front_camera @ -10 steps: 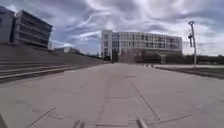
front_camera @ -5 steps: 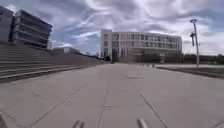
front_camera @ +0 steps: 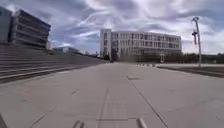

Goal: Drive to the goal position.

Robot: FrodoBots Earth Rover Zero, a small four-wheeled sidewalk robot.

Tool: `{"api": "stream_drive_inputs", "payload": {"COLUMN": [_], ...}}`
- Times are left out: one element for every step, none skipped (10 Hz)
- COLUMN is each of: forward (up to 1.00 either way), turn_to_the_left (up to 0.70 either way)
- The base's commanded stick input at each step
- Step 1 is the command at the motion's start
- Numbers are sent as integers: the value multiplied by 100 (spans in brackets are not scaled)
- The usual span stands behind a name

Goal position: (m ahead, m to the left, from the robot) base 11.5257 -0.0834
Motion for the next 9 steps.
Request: {"api": "stream_drive_inputs", "payload": {"forward": [70,70,70,70,70,70,70,70,70], "turn_to_the_left": [0,0,0,0,0,0,0,0,0]}}
